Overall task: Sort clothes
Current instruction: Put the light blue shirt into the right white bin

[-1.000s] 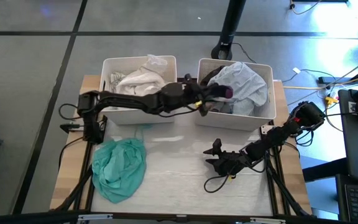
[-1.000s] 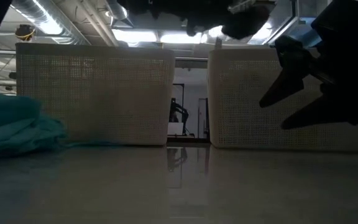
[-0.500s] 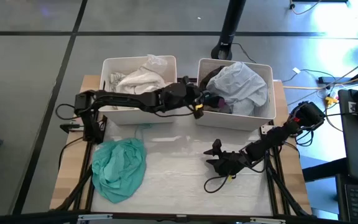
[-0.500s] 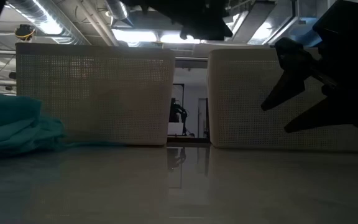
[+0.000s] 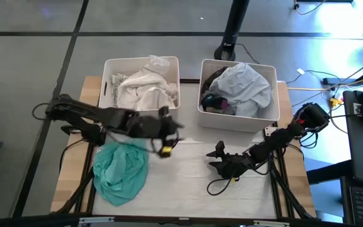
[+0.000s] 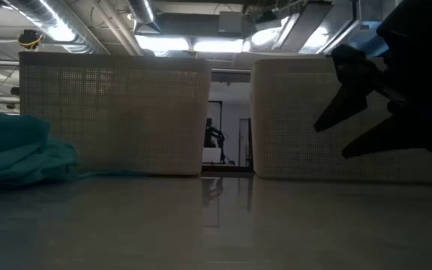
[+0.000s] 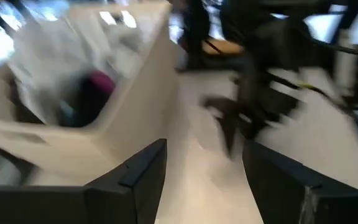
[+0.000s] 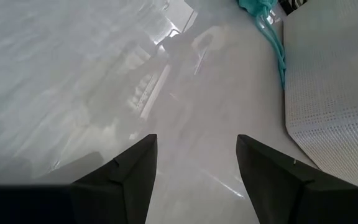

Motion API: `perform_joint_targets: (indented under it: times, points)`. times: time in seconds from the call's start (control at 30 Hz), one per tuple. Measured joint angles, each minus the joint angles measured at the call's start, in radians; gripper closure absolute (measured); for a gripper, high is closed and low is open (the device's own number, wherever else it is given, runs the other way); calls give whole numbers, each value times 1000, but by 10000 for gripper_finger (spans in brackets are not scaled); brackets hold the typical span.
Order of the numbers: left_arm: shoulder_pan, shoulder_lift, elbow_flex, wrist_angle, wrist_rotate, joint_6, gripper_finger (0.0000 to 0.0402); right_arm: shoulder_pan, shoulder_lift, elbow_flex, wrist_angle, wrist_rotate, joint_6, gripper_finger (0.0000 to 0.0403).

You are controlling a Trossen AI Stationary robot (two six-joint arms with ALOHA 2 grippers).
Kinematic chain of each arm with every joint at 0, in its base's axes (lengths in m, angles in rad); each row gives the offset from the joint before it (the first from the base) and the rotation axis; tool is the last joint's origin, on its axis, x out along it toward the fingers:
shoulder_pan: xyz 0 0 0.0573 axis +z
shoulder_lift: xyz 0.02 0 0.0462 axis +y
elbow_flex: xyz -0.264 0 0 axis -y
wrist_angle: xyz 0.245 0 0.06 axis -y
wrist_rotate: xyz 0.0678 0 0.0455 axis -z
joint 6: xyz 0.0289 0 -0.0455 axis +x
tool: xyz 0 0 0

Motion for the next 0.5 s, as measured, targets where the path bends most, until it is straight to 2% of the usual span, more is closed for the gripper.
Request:
perform_joint_targets:
  times: [0.27, 0.5]
  points:
    - [-220, -25, -7, -362, 1, -413, 203, 0, 0, 0, 6, 0, 0, 182]
    - [-357, -24, -92, -526, 17, -744, 203, 0, 0, 0, 8, 0, 0, 182]
